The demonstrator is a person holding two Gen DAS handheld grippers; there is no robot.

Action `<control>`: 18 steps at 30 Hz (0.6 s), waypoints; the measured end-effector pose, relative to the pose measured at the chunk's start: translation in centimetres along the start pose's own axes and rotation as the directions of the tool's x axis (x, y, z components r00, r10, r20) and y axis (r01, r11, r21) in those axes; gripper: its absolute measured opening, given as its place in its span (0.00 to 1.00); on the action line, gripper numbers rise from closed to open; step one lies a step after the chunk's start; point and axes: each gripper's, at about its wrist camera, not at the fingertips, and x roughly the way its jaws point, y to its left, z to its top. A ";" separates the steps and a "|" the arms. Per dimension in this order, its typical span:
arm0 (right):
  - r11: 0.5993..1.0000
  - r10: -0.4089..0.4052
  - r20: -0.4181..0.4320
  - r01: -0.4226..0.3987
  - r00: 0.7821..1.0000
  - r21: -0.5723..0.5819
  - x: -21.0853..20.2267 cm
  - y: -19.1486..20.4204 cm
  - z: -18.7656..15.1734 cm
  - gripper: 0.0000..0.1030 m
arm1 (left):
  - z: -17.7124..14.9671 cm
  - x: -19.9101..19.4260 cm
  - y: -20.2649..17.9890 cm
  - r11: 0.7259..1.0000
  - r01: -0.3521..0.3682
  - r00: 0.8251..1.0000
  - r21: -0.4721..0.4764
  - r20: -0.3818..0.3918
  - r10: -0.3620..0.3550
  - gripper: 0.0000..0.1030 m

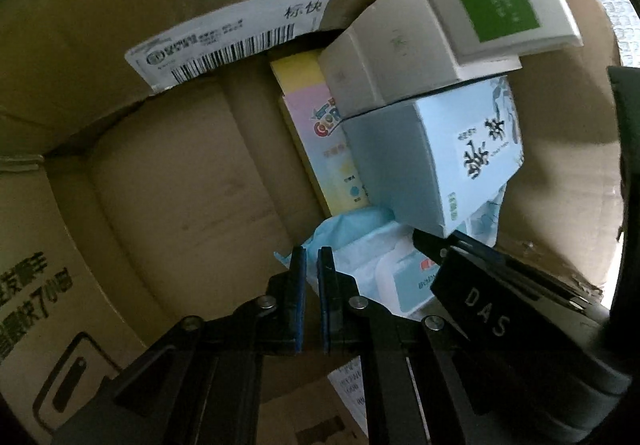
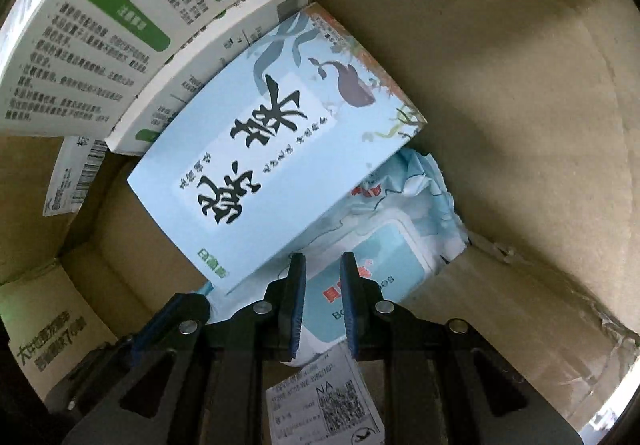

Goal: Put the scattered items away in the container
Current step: 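Withdraw both tools from the box back toward the tube pile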

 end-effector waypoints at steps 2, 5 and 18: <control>1.000 -0.013 0.035 0.014 0.999 -0.017 -0.8 -0.1 0.0 0.13 | 0.6 0.6 -0.2 1.000 -0.008 1.000 0.017 -0.007 0.008 0.07; 0.997 -0.031 0.057 0.034 0.998 -0.063 -1.8 -0.2 0.1 0.13 | 1.1 0.7 -0.7 0.999 -0.022 1.000 0.040 -0.006 0.022 0.07; 0.979 0.110 0.311 -0.049 0.944 -0.199 -14.6 -2.6 -4.9 0.13 | -0.6 -7.9 -3.1 0.961 -0.162 0.960 0.226 0.262 0.101 0.51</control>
